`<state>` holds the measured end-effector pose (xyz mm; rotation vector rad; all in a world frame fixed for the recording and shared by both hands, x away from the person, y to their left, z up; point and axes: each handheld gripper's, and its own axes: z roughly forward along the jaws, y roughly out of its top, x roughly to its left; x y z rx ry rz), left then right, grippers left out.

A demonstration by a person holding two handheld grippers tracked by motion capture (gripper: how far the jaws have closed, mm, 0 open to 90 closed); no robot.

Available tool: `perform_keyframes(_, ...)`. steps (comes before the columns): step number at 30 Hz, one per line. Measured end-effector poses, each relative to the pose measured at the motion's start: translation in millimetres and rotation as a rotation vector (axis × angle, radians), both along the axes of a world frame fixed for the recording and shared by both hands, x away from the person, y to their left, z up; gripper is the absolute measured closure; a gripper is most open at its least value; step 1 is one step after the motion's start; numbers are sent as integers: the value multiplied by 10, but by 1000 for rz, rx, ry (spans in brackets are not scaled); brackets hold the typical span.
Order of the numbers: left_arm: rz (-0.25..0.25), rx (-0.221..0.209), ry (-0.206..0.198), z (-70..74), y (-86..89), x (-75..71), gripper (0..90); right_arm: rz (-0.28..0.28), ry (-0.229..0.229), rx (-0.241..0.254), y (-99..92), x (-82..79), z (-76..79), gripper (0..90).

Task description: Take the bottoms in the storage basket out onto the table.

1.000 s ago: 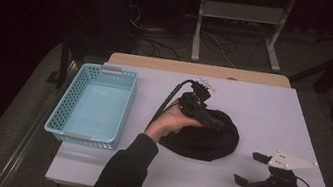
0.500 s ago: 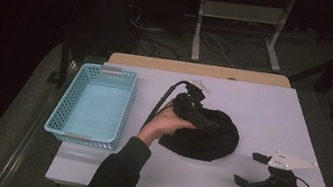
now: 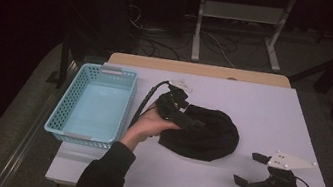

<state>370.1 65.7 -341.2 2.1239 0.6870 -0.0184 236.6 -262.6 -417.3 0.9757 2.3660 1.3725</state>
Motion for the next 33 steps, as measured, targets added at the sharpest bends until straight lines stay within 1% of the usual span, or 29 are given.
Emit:
perform_keyframes(5, 20, -8, -12, -15, 150, -57, 0, 0, 1, -1, 0, 0, -2, 0)
perform_keyframes(9, 26, 1, -22, -25, 236, -98, 0, 1, 1, -2, 2, 0, -2, 0)
perform_keyframes(13, 38, -9, -29, -20, 327, -149, 0, 0, 1, -3, 1, -2, -1, 0)
perform_keyframes(16, 40, 3, -44, -16, 380, -191, 0, 0, 1, -3, 1, 0, -2, 0)
perform_keyframes(18, 39, -1, -47, -17, 415, -224, 0, 0, 1, -3, 1, 1, -3, 0)
perform_keyframes(23, 37, 20, -69, -27, 491, -305, 0, 0, 1, -5, 2, 0, -3, 0)
perform_keyframes(27, 43, 25, -84, -26, 569, -366, 0, 0, 1, -5, 3, 0, -3, 0)
perform_keyframes(30, 56, 23, -94, -32, 621, -413, 0, 1, -1, -6, 4, 1, -3, 0)
perform_keyframes(33, 64, 7, -100, -49, 679, -465, 0, 0, 0, -5, 2, 1, -3, 0)
